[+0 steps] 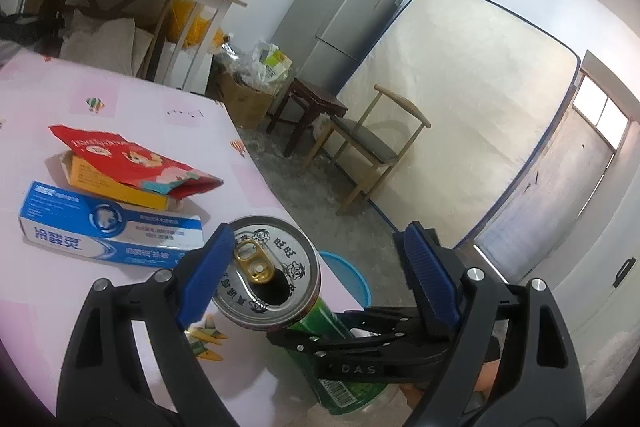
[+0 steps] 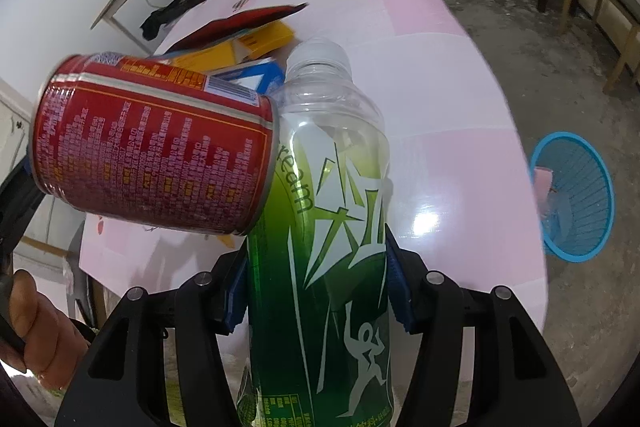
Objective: Collect trash
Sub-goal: 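Lift the red can with the left tool while the right holds the bottle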
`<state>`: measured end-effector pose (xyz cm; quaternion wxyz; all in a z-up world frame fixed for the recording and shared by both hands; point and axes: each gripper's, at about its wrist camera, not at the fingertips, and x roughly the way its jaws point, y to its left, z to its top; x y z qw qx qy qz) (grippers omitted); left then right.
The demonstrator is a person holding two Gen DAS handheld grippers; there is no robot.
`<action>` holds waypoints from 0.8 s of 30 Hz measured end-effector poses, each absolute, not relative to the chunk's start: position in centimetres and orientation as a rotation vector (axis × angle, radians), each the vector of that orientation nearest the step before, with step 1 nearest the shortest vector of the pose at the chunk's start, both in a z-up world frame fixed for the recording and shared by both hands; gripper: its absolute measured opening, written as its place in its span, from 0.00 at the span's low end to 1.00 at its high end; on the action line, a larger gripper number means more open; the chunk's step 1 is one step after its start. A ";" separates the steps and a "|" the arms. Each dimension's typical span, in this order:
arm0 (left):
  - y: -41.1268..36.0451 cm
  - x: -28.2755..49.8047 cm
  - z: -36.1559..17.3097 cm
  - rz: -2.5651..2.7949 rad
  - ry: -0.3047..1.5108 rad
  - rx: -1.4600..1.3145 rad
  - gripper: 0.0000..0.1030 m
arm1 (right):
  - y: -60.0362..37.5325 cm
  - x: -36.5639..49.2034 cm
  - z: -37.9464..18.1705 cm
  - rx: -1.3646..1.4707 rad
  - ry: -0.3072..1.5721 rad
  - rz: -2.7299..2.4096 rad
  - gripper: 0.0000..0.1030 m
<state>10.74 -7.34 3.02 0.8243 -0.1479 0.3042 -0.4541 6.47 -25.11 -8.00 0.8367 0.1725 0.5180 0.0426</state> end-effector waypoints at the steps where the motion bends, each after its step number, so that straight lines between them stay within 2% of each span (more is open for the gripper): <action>1: -7.1 10.5 3.2 -0.959 0.638 -0.311 0.79 | -24.9 6.5 -8.0 0.364 1.098 0.098 0.54; 11: -4.4 10.0 3.7 -0.905 0.577 -0.302 0.79 | -21.6 7.7 -8.0 0.324 1.118 0.139 0.54; 24: -2.8 10.7 2.5 -0.910 0.610 -0.386 0.79 | -20.3 7.8 -7.6 0.223 1.137 0.104 0.57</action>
